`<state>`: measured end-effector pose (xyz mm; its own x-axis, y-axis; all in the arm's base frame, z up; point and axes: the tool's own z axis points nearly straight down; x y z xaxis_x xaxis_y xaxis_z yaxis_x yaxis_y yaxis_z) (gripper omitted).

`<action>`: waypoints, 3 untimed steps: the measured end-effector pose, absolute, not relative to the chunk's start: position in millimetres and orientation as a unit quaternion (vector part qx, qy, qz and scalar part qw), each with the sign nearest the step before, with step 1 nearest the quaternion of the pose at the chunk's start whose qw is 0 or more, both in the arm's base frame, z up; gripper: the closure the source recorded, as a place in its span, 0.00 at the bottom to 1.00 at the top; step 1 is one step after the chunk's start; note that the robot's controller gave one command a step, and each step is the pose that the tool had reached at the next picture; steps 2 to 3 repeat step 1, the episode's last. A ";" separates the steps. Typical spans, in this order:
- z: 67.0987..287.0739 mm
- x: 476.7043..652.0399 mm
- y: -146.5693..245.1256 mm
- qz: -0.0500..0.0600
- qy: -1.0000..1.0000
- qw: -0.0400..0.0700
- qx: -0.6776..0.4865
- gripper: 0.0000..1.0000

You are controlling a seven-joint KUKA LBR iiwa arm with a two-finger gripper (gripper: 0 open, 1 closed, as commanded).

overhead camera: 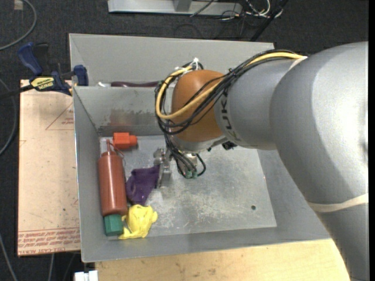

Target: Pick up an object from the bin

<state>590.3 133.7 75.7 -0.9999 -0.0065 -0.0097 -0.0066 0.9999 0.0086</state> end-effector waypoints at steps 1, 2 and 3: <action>204.8 596.8 140.0 0.005 1.000 0.006 0.004 1.00; 204.8 596.8 140.0 0.005 1.000 0.006 0.004 1.00; 204.8 596.8 140.0 0.005 1.000 0.006 0.004 1.00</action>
Offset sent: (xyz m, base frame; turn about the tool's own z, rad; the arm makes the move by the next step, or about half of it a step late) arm 0.0000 0.0000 0.0000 0.0000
